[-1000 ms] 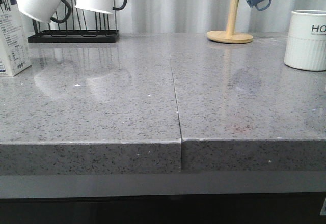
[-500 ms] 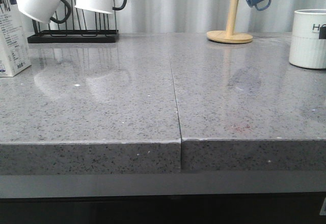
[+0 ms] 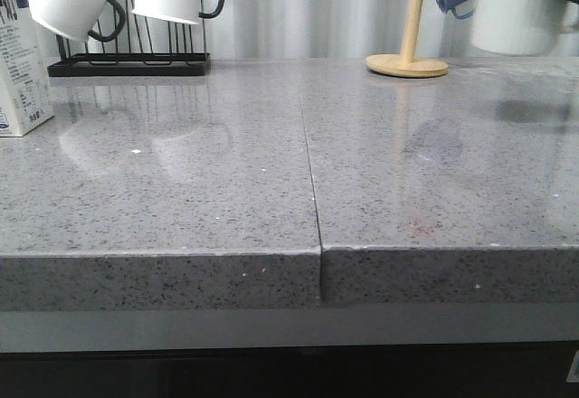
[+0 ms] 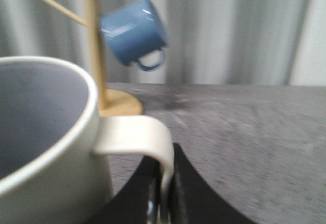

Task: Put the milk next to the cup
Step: 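Close the right gripper on the white mug's handle, then carry the mug toward the table center and lower it down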

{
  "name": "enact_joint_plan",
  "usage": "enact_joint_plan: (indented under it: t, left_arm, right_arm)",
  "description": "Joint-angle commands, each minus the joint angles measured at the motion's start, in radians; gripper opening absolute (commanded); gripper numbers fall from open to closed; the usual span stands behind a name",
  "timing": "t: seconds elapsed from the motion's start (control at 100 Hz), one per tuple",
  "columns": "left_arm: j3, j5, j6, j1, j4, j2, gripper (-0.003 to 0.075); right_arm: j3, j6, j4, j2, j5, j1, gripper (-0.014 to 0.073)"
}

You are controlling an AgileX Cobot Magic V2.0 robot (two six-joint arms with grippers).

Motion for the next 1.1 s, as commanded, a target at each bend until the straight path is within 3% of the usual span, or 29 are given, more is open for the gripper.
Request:
enact_joint_plan:
  t: [0.0,0.24,0.43,0.56,0.8,1.09]
  left_arm:
    - [-0.024,-0.077,-0.001,-0.002,0.0,-0.032,-0.0021]
    - [-0.024,-0.077,-0.001,-0.002,0.0,-0.032,-0.0021]
    - [-0.024,-0.077,-0.001,-0.002,0.0,-0.032,-0.0021]
    - [-0.024,-0.077,-0.001,-0.002,0.0,-0.032,-0.0021]
    - [-0.024,-0.077,-0.001,-0.002,0.0,-0.032,-0.002]
    - [-0.024,-0.077,-0.001,-0.002,0.0,-0.032,-0.0021]
  right_arm:
    - [-0.03,-0.04,0.043,-0.06,-0.049,0.058,-0.0111]
    - [-0.036,-0.271,0.347,-0.049,-0.078,0.307,-0.0111]
    - [-0.091,-0.289,0.395,0.039,-0.09,0.436,-0.0111]
    - [-0.14,-0.312,0.423,0.097,-0.1,0.487,-0.0111]
    - [-0.215,-0.406,0.588,0.169,-0.119,0.542,-0.0111]
    - [-0.225,-0.412,0.654,0.216,-0.144,0.585,-0.0111]
